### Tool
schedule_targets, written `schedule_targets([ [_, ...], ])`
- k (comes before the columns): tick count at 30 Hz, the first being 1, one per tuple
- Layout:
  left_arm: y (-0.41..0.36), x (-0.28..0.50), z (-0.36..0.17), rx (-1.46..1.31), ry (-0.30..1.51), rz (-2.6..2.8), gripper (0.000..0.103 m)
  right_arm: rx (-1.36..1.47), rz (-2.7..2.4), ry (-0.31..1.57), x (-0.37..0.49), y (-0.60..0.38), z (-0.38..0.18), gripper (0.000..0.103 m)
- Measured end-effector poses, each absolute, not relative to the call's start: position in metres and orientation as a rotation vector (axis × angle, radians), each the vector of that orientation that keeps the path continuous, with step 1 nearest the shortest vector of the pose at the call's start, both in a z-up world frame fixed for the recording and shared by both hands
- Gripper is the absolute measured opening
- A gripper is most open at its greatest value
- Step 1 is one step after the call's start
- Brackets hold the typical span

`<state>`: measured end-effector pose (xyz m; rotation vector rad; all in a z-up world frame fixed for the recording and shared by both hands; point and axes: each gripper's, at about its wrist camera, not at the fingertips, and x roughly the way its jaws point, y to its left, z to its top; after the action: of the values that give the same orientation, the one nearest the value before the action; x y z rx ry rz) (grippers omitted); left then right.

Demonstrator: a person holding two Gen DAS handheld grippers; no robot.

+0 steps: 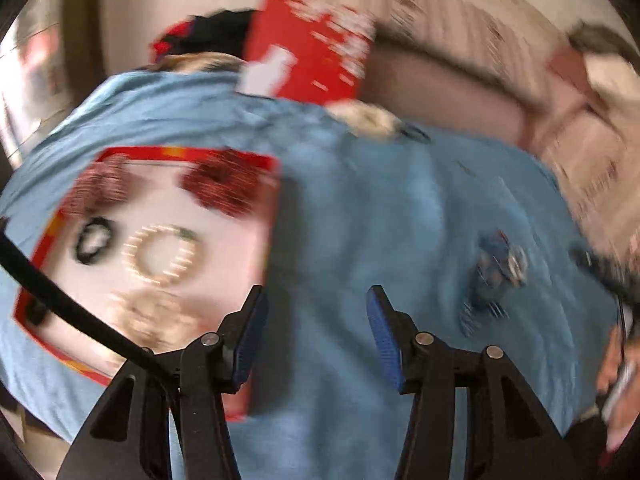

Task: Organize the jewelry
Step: 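Move both tools back to the watch and bead bracelets, then grasp the blue striped watch strap with the left tool and lift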

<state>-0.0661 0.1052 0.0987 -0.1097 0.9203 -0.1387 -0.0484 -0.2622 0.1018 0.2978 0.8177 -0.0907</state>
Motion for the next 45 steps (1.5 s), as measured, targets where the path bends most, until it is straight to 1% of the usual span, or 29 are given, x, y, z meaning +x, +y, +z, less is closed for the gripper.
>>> schedule_targets([
  [6,0.028,-0.045,0.082,-0.046,1.017,-0.289,0.050,0.365,-0.066,0.822,-0.041,-0.285,0.093,0.052],
  [12,-0.043,-0.018,0.058,0.075,1.072,-0.405,0.050,0.340,-0.039,0.829,-0.037,-0.282,0.091,0.052],
  [17,-0.087,0.005,0.047,0.105,1.096,-0.486,0.050,0.360,-0.048,0.808,-0.042,-0.292,0.092,0.054],
  [24,-0.135,0.014,0.028,0.334,1.110,-0.515,0.050,0.465,-0.069,0.804,-0.045,-0.317,0.089,0.054],
  [25,-0.139,0.014,0.027,0.352,1.105,-0.515,0.049,0.468,-0.070,0.803,-0.045,-0.318,0.089,0.054],
  [26,-0.142,0.015,0.027,0.357,1.107,-0.518,0.043,0.468,-0.071,0.802,-0.045,-0.319,0.089,0.054],
  [27,-0.143,0.017,0.027,0.339,1.120,-0.531,0.040,0.465,-0.071,0.801,-0.044,-0.319,0.089,0.054],
  [29,-0.138,0.024,0.029,0.267,1.148,-0.539,0.040,0.459,-0.067,0.803,-0.043,-0.317,0.089,0.054],
  [34,-0.088,0.049,0.030,-0.083,1.235,-0.548,0.040,0.431,-0.063,0.806,-0.043,-0.311,0.089,0.054],
  [37,-0.029,0.062,0.023,-0.392,1.261,-0.557,0.040,0.412,-0.062,0.799,-0.044,-0.308,0.091,0.054],
  [39,0.008,0.068,0.014,-0.522,1.254,-0.536,0.040,0.410,-0.061,0.801,-0.044,-0.307,0.091,0.054],
  [43,0.066,0.066,-0.001,-0.707,1.232,-0.520,0.040,0.407,-0.060,0.809,-0.041,-0.304,0.089,0.054],
  [45,0.087,0.062,-0.001,-0.739,1.212,-0.495,0.040,0.399,-0.058,0.812,-0.040,-0.301,0.088,0.054],
])
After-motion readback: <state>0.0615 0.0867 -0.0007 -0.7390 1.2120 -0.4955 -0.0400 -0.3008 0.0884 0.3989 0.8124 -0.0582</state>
